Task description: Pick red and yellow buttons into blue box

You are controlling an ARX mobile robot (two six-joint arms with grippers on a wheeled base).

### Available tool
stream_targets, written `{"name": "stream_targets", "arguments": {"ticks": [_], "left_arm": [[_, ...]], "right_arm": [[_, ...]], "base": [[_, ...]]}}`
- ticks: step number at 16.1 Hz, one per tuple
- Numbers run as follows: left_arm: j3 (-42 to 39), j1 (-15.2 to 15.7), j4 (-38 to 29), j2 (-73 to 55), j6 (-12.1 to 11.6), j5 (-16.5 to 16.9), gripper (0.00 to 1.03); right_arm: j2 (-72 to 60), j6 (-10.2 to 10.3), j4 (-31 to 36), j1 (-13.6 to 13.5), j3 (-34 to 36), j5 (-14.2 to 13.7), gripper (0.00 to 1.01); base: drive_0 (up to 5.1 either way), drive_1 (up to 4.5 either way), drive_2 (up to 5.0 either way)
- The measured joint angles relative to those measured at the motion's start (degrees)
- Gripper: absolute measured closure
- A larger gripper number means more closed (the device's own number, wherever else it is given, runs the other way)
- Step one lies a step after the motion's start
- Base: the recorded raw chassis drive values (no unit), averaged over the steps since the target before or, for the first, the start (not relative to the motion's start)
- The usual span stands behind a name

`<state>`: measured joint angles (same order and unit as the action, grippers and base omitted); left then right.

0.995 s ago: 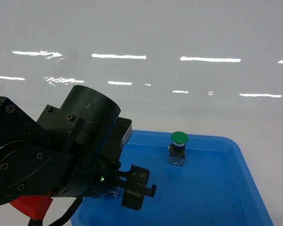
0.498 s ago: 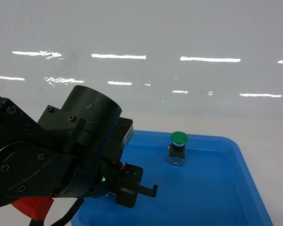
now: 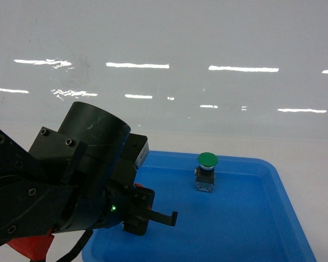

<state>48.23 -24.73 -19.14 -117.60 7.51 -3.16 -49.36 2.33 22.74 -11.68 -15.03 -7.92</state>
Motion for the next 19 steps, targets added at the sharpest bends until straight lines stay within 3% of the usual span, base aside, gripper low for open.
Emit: {"name": "stream_targets", "arguments": {"ticks": [3,4,5,6,7,12,19], "left_arm": [[-2.95,2.27,-1.44,2.8,-0.59,0.7,0.78],[-6.01,6.99,-2.75,11.56,-1.09,4.72,0.78],[-7.26,12.46,-3.41,22.95,0.22,9.79,0.78],[-10.8,15.56,-2.75,32.85,1.11,11.72,0.78],[-14.64,16.66,-2.29,38.25,0.94,11.45,0.78],[-22.32,16.68,-0.42,55.52,0.11,12.24,0.78],[-22.05,16.59,-0.31,55.06,-0.02,12.2,0.78]], "right_arm": [[0.0,0.0,-0.02,0.0,0.0,0.0,0.6],[0.0,-0.02,0.0,0.0,0.0,0.0,0.6],[0.0,-0.02,-0.02,0.0,0.0,0.0,0.6],[0.0,-0.02,0.0,0.0,0.0,0.0,0.6],[0.0,-0.02,0.0,0.0,0.0,0.0,0.6],[-0.02,-0.02,-0.02,0.0,0.0,0.0,0.6],[0.0,-0.02,0.02,0.0,0.0,0.0,0.6]], "base": [[0.0,0.0,0.0],[0.0,0.0,0.0],[0.0,0.0,0.0],[0.0,0.0,0.0],[0.0,0.0,0.0],[0.0,0.0,0.0],[-0.4,-0.16,0.6]]}}
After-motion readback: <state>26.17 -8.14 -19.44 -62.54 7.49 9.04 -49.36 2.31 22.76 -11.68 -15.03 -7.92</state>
